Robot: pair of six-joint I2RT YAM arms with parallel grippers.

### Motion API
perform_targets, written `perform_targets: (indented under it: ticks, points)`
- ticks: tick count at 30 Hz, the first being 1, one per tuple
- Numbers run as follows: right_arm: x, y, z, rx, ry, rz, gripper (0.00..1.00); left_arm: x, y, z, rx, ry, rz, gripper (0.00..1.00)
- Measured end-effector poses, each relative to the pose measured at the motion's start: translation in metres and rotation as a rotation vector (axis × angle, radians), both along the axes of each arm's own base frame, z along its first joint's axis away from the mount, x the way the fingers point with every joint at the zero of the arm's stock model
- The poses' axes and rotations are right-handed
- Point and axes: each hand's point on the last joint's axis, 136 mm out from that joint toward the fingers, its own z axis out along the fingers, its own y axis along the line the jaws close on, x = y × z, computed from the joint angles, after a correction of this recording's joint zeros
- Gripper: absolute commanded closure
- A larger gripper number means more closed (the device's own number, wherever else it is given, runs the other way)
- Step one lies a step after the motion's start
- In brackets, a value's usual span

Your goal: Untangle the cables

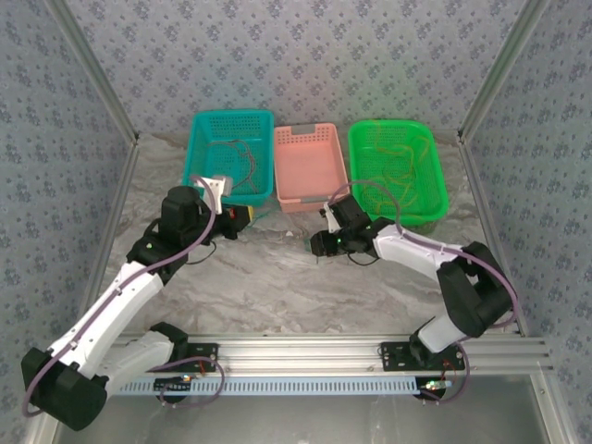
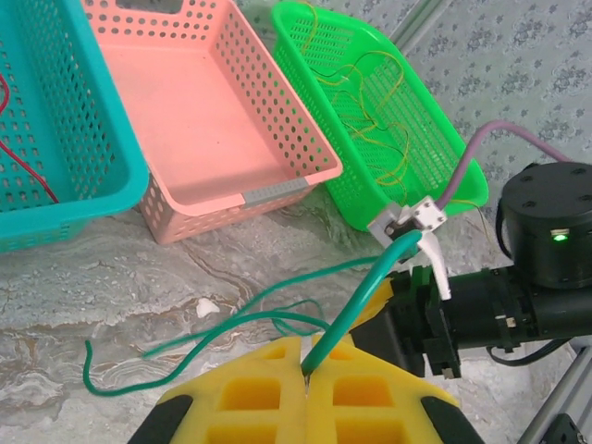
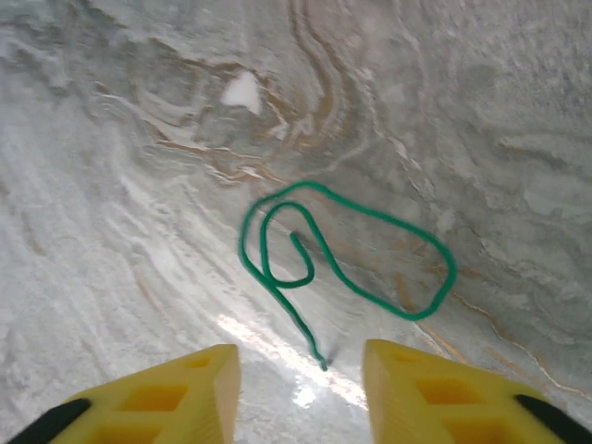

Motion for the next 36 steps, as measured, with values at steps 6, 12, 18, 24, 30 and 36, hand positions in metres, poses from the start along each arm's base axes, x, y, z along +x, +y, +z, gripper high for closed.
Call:
perform_targets:
  ticks: [6, 12, 18, 24, 30, 36]
  points:
    - [-0.002, 0.000, 0.065, 0.137, -0.107, -0.054, 0.52, -0.001, -0.004, 0.005, -0.006, -0.012, -0.029, 1.00]
    - [-0.009, -0.006, 0.148, 0.411, -0.159, -0.220, 0.41, 0.000, -0.009, 0.009, 0.004, -0.056, -0.066, 1.00]
    - [-0.011, 0.004, 0.201, 0.724, -0.045, -0.382, 0.31, 0.004, -0.016, 0.016, 0.015, -0.128, -0.088, 1.00]
    - [-0.019, 0.045, 0.221, 0.957, 0.151, -0.440, 0.33, 0.002, -0.030, 0.019, 0.034, -0.181, -0.117, 1.00]
    - [-0.015, 0.072, 0.220, 1.067, 0.281, -0.489, 0.38, -0.001, -0.040, 0.018, 0.053, -0.202, -0.135, 1.00]
    - [0.001, 0.062, 0.214, 1.117, 0.299, -0.587, 0.50, -0.005, -0.044, 0.017, 0.062, -0.218, -0.146, 1.00]
